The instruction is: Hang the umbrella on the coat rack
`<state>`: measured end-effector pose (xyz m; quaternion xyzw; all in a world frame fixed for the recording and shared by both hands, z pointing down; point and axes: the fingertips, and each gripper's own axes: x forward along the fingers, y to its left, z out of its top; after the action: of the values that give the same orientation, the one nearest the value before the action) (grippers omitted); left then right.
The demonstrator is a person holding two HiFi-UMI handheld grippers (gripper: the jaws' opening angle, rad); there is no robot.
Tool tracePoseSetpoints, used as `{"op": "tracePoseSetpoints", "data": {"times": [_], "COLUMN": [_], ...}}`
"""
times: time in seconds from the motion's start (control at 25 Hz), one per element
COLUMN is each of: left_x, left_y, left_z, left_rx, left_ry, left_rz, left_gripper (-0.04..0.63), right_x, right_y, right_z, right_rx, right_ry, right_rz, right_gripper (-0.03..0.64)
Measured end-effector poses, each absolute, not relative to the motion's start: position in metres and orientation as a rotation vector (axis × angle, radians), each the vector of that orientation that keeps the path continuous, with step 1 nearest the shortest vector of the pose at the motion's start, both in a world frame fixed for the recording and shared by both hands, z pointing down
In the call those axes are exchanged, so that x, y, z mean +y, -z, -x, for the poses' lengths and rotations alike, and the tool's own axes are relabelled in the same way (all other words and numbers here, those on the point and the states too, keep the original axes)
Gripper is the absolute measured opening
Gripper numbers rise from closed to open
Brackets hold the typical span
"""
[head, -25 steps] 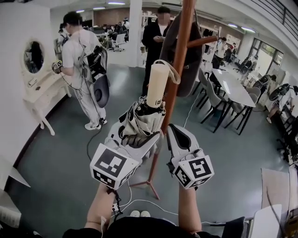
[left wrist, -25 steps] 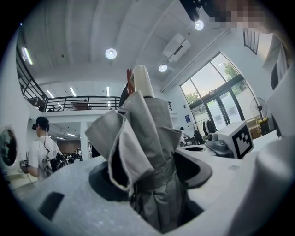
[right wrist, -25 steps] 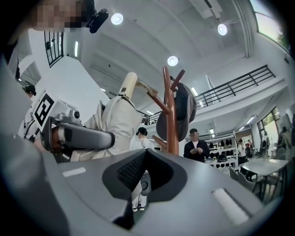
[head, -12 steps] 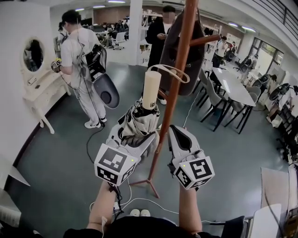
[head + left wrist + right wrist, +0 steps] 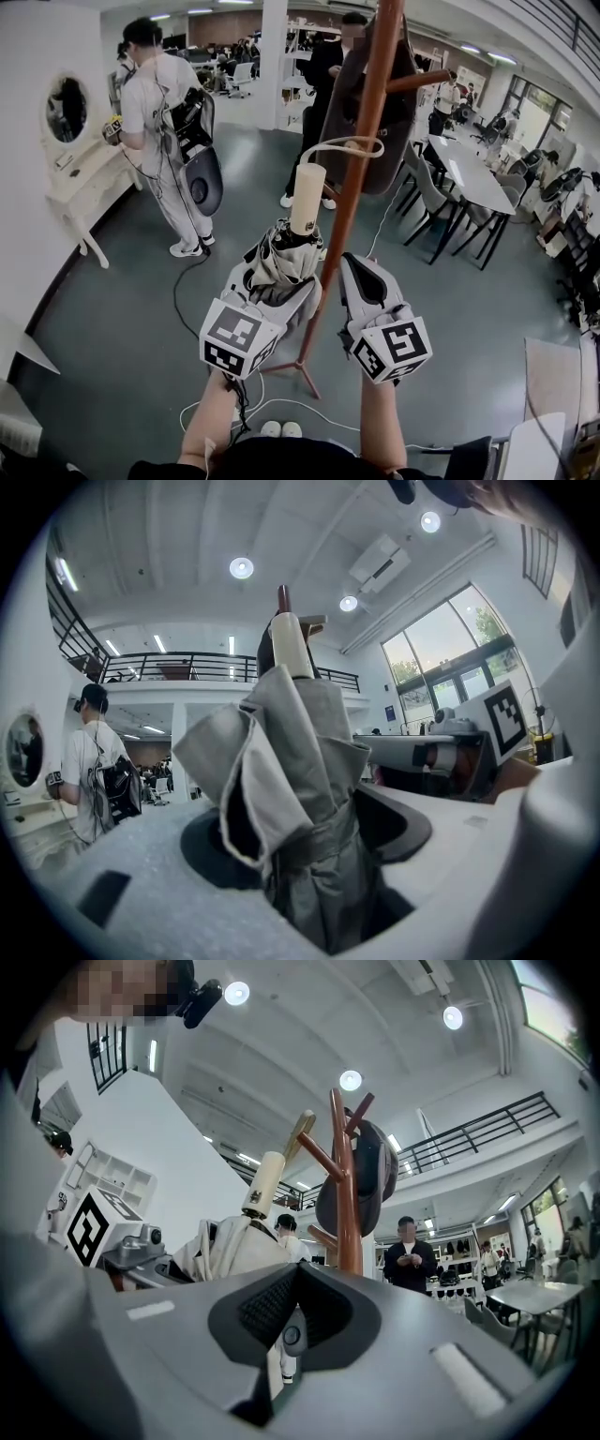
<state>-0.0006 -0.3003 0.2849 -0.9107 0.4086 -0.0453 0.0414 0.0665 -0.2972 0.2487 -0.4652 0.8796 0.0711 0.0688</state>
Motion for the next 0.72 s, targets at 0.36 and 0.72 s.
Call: {"op": "tracePoseSetpoints", "data": {"times": [0.36,0.72], "left_x": [-0.294,-0.286], "left_y": [-0.288,-0.294], "left_z": [0.002,0.002], "left_rx": [1.262,1.283], "left_ry": [0.176,0.23], "left_rz": [2.762,2.737], "left_gripper": [0.296,0.296], "right_x": [-0.305,-0.307], "right_y": [-0.248,-0.25], "right_z": [-0.066,-0.064], "right_rx": [2.652,2.658], "right_ry": [-0.195,-0.182], "right_rz": [1.405,1.393], "right_gripper": [0.008,0.009]}}
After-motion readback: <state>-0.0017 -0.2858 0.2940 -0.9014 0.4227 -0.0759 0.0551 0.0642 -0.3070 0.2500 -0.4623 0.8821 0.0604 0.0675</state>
